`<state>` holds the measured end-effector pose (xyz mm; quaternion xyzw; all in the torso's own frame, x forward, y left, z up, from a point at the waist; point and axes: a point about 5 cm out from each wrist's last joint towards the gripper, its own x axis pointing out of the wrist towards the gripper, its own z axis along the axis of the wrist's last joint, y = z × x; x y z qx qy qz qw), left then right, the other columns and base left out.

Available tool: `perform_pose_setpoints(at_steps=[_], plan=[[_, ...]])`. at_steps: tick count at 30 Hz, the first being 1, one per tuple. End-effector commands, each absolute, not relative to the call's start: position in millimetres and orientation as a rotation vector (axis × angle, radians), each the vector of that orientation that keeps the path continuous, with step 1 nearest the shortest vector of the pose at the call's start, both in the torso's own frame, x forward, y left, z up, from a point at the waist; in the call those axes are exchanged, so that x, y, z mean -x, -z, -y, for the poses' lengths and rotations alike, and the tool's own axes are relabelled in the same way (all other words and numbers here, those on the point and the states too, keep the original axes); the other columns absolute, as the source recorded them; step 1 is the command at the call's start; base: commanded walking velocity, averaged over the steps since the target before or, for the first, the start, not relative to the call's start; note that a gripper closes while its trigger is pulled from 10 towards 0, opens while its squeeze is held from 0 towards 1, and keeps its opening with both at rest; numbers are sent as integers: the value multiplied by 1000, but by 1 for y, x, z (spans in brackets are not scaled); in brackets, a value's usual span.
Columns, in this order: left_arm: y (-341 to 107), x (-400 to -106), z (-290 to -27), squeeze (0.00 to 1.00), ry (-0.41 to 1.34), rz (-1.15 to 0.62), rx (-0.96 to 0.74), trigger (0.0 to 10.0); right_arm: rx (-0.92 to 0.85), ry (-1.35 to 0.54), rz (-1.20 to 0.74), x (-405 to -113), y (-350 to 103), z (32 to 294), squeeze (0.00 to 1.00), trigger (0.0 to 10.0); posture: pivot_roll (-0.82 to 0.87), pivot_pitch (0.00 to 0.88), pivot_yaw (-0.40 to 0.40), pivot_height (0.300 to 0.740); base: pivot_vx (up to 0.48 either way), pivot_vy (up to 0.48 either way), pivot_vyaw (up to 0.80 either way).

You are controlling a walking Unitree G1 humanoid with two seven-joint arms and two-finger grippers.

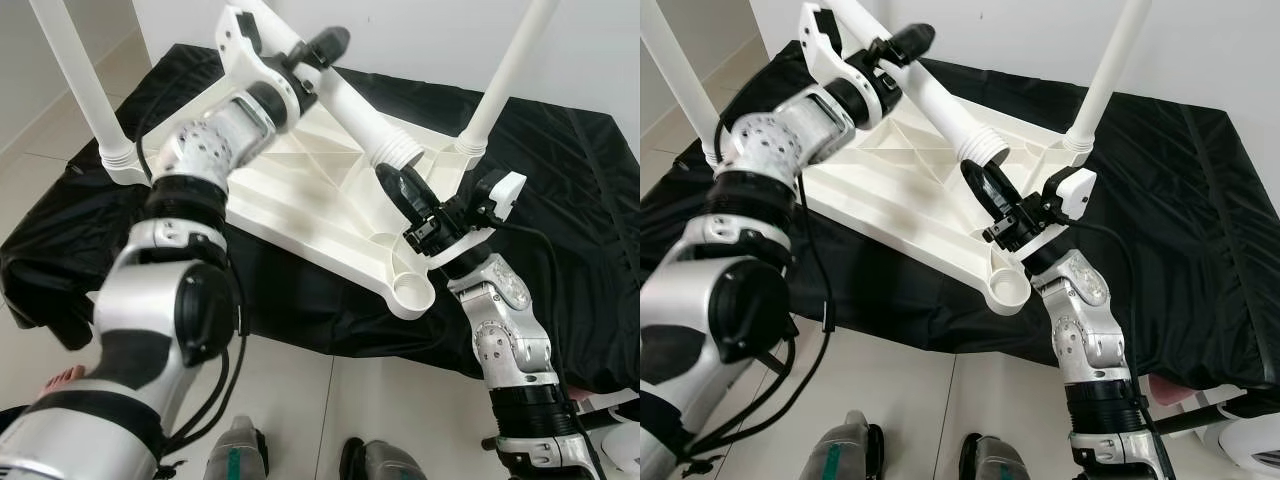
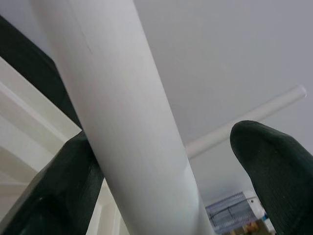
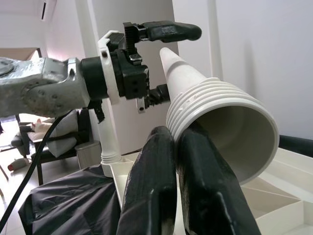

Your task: Building children table

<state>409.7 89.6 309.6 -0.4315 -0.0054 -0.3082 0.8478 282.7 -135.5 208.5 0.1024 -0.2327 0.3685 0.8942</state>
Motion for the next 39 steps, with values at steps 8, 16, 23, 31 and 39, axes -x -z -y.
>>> perform_pose_setpoints(at_steps=[8,16,23,31,39], plan=[[-317,-415,-99,0,609,35,945,10000,-201,-781,464,-278,-206,136,0,10000,66,47,25,740,0,0,0],[-319,-416,-96,0,623,43,984,0,-185,-799,454,-275,-204,133,0,10000,62,48,31,740,0,0,0],[-318,-417,-92,0,635,30,987,0,-178,-806,455,-274,-205,132,0,10000,59,55,31,740,0,0,0],[-314,-418,-92,0,624,13,1013,0,-214,-828,426,-274,-205,132,627,10000,58,63,27,740,0,0,0],[-316,-419,-98,0,596,25,1028,10000,-232,-856,366,-274,-201,135,1000,10000,55,70,15,740,0,0,0]])
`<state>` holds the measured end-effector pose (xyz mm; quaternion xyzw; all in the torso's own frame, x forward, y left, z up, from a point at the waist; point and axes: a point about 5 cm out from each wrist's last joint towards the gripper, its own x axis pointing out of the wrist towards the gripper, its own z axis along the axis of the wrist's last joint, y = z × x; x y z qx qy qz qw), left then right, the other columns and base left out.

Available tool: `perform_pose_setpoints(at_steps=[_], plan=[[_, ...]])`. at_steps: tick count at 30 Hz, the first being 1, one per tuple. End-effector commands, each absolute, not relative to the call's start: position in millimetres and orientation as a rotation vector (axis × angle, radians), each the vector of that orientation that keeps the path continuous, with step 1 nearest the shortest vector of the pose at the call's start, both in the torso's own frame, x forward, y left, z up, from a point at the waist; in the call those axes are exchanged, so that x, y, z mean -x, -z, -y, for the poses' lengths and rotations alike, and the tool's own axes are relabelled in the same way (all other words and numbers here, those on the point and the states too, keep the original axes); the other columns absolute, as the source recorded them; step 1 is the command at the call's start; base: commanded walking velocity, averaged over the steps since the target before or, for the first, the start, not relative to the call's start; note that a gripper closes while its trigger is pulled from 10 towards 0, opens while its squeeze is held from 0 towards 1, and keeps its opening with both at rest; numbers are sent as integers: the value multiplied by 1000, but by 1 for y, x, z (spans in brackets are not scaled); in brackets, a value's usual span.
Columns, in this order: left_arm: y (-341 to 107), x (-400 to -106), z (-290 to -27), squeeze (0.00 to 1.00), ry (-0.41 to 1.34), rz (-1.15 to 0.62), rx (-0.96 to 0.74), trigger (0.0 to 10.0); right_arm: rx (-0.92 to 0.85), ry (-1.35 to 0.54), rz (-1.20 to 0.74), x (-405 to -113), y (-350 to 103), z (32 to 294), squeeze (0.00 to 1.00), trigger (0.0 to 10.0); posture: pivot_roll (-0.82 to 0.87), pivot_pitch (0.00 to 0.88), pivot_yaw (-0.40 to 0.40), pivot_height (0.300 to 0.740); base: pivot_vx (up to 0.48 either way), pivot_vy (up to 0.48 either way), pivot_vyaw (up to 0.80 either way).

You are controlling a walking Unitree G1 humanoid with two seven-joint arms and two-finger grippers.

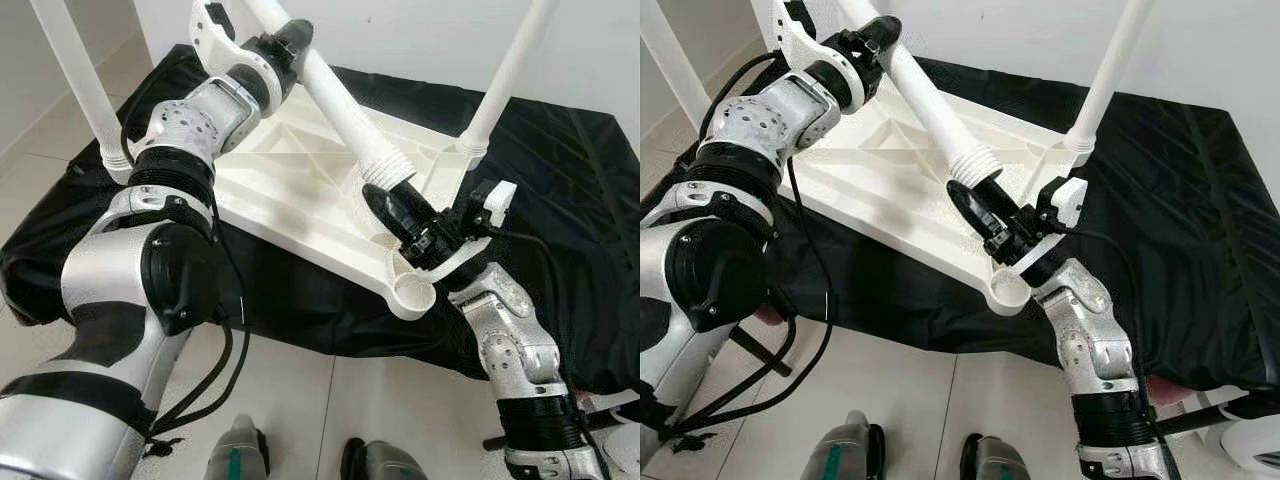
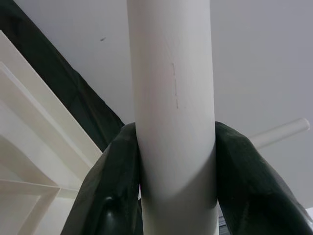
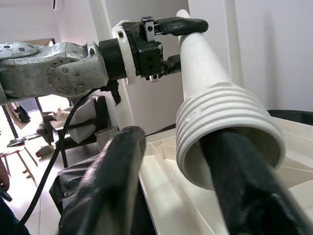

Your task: Building children table

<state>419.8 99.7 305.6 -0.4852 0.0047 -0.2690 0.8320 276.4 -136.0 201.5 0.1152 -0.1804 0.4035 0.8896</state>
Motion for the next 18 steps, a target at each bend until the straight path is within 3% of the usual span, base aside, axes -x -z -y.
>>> perform_pose_setpoints(at_steps=[1,7,8,10,11,18], plan=[[-317,-420,-100,0,591,32,1027,10000,-210,-851,344,-274,-198,137,1000,10000,53,73,10,740,0,0,0],[-320,-421,-106,0,569,54,1030,10000,-135,-850,280,-271,-187,145,1000,10000,48,76,3,740,0,0,0],[-321,-421,-111,0,555,63,1038,10000,-126,-841,268,-269,-184,150,263,10000,46,76,2,740,0,0,0],[-322,-421,-114,0,545,69,1044,10000,-123,-834,261,-268,-182,154,263,10000,45,76,2,740,0,0,0],[-322,-422,-118,0,529,75,1053,10000,-140,-824,262,-267,-181,160,0,10000,41,75,1,740,0,0,0],[-319,-423,-124,0,510,87,1026,10000,-138,-717,202,-268,-174,184,0,10000,36,67,1,740,0,0,0]])
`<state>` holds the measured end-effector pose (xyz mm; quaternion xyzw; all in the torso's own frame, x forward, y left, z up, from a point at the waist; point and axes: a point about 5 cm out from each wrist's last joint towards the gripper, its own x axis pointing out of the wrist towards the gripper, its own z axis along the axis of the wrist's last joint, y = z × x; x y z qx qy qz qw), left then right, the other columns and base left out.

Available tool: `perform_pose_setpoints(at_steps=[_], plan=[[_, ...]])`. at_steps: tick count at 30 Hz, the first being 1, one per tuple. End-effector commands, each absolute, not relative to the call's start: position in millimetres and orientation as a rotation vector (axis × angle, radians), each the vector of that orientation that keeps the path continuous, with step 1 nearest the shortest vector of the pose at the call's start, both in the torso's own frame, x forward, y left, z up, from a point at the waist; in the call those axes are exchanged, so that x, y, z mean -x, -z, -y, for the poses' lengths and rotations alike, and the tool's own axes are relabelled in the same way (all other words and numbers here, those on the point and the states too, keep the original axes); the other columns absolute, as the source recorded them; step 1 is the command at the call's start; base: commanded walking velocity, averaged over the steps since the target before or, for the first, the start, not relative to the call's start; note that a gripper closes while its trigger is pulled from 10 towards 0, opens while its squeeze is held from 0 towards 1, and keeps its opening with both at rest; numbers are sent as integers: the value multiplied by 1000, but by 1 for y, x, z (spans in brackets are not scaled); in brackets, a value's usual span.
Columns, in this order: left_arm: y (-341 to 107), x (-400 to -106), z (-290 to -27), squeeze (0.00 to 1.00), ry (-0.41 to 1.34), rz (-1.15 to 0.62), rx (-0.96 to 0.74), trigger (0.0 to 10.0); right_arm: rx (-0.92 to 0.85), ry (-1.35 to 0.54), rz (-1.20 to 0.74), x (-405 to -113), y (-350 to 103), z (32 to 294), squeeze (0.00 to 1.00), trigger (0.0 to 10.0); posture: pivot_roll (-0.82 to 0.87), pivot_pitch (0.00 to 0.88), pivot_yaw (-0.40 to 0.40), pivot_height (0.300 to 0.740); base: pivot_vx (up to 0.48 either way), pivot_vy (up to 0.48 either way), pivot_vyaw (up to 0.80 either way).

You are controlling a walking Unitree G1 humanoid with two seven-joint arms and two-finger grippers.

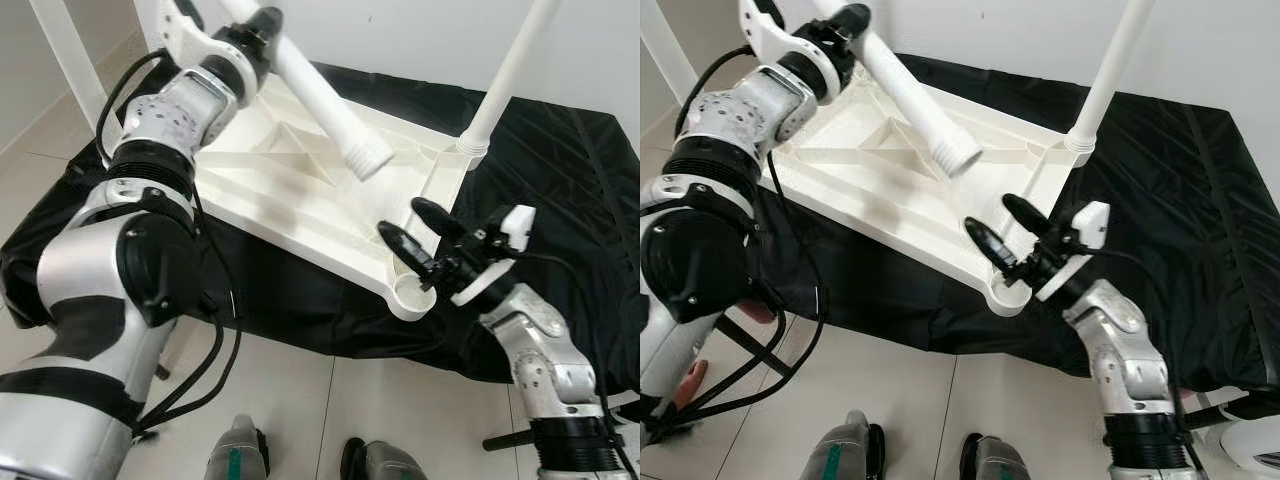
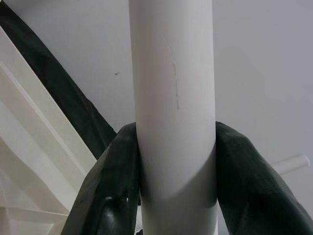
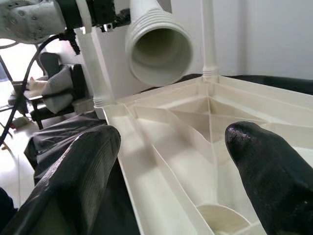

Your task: Building children table

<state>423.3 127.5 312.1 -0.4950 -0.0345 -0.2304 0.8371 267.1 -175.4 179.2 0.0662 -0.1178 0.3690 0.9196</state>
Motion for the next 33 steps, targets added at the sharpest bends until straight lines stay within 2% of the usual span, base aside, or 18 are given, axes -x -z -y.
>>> perform_pose_setpoints(at_steps=[1,6,8,9,12,21,25,29,33], plan=[[-318,-422,-122,0,523,91,979,10000,-113,-687,184,-270,-174,189,0,10000,33,66,1,740,0,0,0],[-315,-421,-113,0,566,99,874,10000,-108,-663,170,-275,-182,197,0,10000,29,62,0,740,0,0,0],[-308,-417,-98,0,618,105,720,10000,-78,-648,164,-282,-196,200,0,10000,22,56,-4,740,0,0,0],[-308,-417,-98,0,618,105,720,10000,-78,-648,164,-282,-196,200,0,10000,22,56,-4,740,0,0,0],[-301,-411,-78,0,674,131,564,10000,-54,-685,162,-290,-215,200,0,10000,17,50,-17,740,0,0,0],[-306,-398,-57,0,749,221,420,10000,-24,-774,119,-300,-243,197,0,10000,23,46,-49,740,0,0,0],[-321,-385,-43,0,801,306,334,10000,-16,-870,57,-305,-256,184,0,10000,29,51,-70,740,0,0,0],[-324,-381,-39,0,812,329,314,10000,-17,-888,33,-306,-257,180,0,10000,30,53,-74,740,0,0,0],[-331,-369,-25,0,850,379,262,10000,1,-934,4,-310,-259,171,0,10000,37,59,-84,740,0,0,0]])
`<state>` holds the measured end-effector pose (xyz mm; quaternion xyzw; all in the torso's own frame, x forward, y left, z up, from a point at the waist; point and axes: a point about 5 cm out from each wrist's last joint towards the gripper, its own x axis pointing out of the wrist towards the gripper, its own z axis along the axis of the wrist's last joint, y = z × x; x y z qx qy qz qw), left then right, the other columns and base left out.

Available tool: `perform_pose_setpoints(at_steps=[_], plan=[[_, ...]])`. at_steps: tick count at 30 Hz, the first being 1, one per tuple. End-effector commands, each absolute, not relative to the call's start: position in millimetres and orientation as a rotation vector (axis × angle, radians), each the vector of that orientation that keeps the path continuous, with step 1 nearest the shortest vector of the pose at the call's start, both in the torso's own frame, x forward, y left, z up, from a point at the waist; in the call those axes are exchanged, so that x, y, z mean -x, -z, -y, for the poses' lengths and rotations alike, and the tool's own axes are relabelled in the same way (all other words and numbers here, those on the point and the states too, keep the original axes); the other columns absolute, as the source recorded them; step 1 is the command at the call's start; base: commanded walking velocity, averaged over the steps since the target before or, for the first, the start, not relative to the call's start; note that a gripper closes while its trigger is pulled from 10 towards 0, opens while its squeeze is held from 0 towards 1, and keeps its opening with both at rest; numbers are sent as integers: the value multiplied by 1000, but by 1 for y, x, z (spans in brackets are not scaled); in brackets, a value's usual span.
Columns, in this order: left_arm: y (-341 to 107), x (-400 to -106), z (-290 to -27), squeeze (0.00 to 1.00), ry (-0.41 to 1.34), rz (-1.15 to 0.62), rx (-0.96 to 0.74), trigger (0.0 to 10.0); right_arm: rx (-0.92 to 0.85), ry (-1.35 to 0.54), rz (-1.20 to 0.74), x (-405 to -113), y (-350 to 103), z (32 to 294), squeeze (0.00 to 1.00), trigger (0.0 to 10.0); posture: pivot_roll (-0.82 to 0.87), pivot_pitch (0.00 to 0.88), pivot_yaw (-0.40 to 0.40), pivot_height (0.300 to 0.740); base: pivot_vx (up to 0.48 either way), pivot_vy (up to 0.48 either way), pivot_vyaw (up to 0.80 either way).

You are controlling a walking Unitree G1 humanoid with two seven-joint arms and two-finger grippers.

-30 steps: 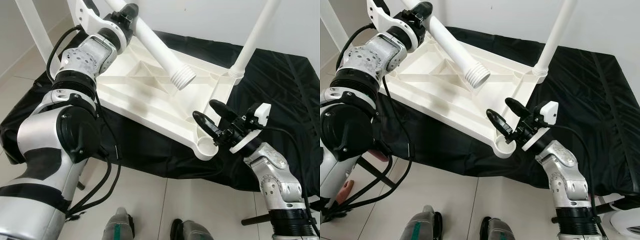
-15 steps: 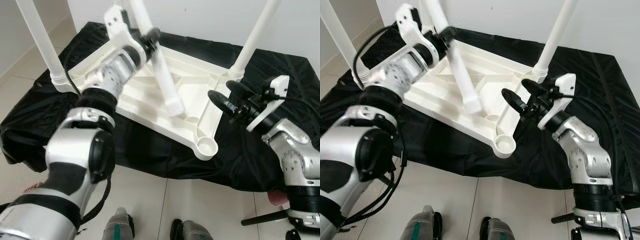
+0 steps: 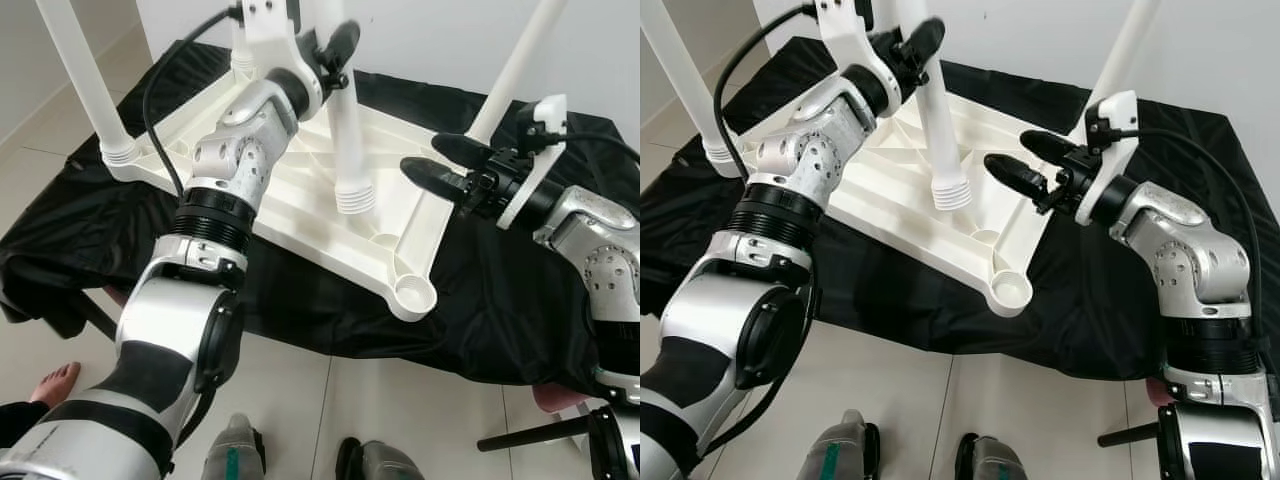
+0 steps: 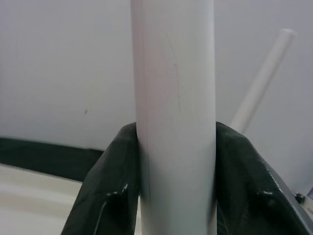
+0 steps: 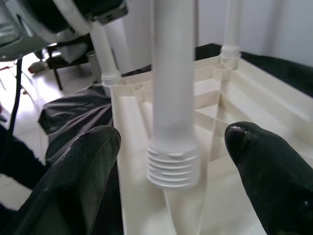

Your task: Building children table

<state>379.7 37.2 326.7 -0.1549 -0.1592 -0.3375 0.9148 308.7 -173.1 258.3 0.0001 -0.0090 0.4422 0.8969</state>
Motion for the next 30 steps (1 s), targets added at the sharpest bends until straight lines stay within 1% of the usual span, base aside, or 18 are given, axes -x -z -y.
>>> perform_pose_setpoints(at_steps=[1,2,3,14,18,26,27,29,30], plan=[[-335,-362,-18,0,871,402,245,10000,18,-945,-1,-314,-261,167,0,10000,40,61,-87,740,0,0,0],[-335,-362,-18,0,871,402,245,10000,18,-945,-1,-314,-261,167,0,10000,40,61,-87,740,0,0,0],[-341,-353,-9,0,900,429,235,10000,40,-954,-7,-320,-264,165,0,10000,44,62,-90,740,0,0,0],[-347,-331,9,0,968,456,243,10000,90,-962,-4,-336,-272,159,0,10000,58,64,-96,740,0,0,0],[-345,-321,16,0,998,465,217,10000,109,-969,0,-342,-275,157,0,10000,62,64,-94,740,0,0,0],[-341,-316,20,0,1016,457,200,10000,118,-972,7,-347,-279,157,0,10000,61,66,-93,740,0,0,0],[-340,-316,20,0,1018,456,194,10000,121,-973,11,-347,-281,157,0,6902,59,66,-92,740,0,0,0],[-339,-315,21,0,1019,455,190,10000,124,-974,14,-347,-282,158,0,6902,59,66,-92,740,0,0,0],[-338,-315,21,0,1019,455,184,10000,126,-975,17,-348,-284,158,0,9020,57,66,-91,740,0,0,0]])
